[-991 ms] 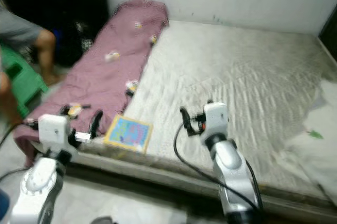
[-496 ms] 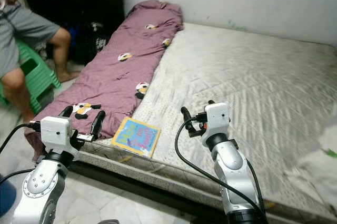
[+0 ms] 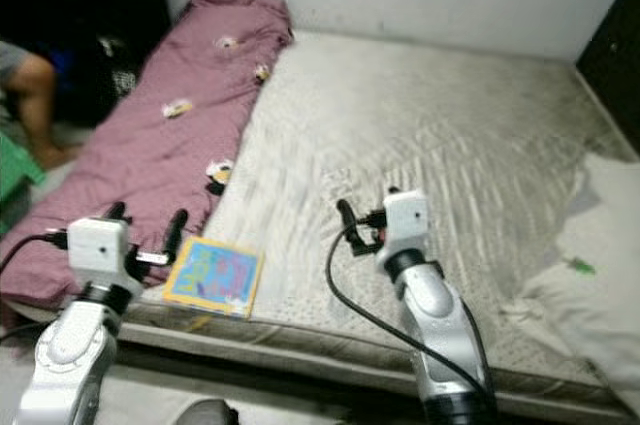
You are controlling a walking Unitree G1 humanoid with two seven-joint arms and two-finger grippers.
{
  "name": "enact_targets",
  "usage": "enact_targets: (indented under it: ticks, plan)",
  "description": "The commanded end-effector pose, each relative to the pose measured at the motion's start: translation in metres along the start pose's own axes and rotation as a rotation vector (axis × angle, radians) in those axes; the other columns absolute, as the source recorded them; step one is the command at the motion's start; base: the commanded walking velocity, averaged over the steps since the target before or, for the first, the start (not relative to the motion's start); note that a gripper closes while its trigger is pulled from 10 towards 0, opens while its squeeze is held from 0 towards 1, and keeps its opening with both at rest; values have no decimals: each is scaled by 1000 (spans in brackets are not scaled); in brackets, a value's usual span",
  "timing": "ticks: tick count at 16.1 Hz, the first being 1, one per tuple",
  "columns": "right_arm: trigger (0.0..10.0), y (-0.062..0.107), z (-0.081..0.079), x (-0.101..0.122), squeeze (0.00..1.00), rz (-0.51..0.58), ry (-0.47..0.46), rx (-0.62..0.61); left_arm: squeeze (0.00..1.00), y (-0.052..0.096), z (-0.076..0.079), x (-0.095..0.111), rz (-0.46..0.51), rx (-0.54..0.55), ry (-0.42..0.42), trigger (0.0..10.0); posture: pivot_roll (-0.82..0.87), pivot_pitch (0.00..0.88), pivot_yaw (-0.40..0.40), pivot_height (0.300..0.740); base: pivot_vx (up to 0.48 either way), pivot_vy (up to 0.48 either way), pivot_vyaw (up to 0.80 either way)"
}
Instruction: Clean up the room
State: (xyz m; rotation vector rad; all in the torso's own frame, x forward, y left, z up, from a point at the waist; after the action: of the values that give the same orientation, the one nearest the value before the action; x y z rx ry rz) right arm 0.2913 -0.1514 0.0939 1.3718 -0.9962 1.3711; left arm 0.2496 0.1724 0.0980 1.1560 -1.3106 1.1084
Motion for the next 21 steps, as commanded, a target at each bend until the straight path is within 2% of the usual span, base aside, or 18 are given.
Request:
enact_targets:
  ticks: [1,3,21]
  plan:
    - [10000,0,2,1,0,3,-2,-4,0,-1,-1,4,14,1,-11,10000,20,0,-20,740,0,0,0]
    - [10000,0,2,1,0,3,-3,-5,0,-1,0,4,14,0,-13,10000,20,0,-20,740,0,0,0]
    - [10000,-1,2,-1,0,-5,10,3,0,-1,2,3,14,-10,-8,10000,21,0,-24,740,0,-346,-24]
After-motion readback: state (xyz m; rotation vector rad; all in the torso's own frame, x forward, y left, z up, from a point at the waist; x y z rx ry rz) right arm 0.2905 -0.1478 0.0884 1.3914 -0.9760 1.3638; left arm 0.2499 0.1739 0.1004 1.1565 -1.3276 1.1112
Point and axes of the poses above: a point about 5 cm out from each wrist's last joint towards the gripper, its own y axis pointing back from the gripper into the wrist, its own x axis along the axis of the wrist's last joint, z = x × y, the point moved 2 cm from there along -y, pointing out of the wrist towards the gripper, and after that the axes turned 1 degree about y, right-handed, at the moved point
